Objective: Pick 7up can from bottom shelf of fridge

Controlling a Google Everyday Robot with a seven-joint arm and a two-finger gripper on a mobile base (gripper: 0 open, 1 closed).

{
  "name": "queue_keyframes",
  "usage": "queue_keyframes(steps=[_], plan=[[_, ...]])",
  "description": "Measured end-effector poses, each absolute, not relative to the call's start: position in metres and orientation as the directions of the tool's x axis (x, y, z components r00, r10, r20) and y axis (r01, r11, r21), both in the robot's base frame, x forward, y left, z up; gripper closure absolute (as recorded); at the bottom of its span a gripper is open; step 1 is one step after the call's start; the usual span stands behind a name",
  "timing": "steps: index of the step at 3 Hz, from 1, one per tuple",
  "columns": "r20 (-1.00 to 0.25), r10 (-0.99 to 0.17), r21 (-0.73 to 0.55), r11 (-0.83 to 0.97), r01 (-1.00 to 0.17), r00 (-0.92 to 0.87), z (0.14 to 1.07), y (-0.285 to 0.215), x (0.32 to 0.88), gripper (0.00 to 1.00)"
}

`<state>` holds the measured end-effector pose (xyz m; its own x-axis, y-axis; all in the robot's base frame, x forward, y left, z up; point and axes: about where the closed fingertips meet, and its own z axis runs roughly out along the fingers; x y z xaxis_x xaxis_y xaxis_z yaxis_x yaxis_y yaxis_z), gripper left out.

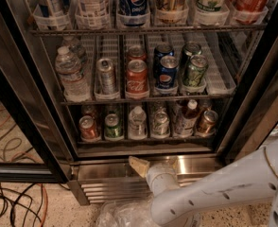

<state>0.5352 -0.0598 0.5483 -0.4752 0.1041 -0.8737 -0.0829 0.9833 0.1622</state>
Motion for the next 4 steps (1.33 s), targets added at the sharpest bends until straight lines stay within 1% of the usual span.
queue_keyframes(steps=[1, 2, 3, 4], plan=[[-0.92, 0.1, 0.121, 0.992, -0.032, -0.379, 0.565, -0.065, 0.535, 0.0], [-0.959, 0.108, 0.104, 0.994, 0.03, -0.262, 0.592, -0.08, 0.534, 0.0], [-0.975, 0.13, 0.121, 0.991, 0.058, -0.182, 0.607, -0.085, 0.531, 0.0], [-0.977, 0.13, 0.12, 0.991, 0.066, -0.167, 0.611, -0.087, 0.531, 0.0]])
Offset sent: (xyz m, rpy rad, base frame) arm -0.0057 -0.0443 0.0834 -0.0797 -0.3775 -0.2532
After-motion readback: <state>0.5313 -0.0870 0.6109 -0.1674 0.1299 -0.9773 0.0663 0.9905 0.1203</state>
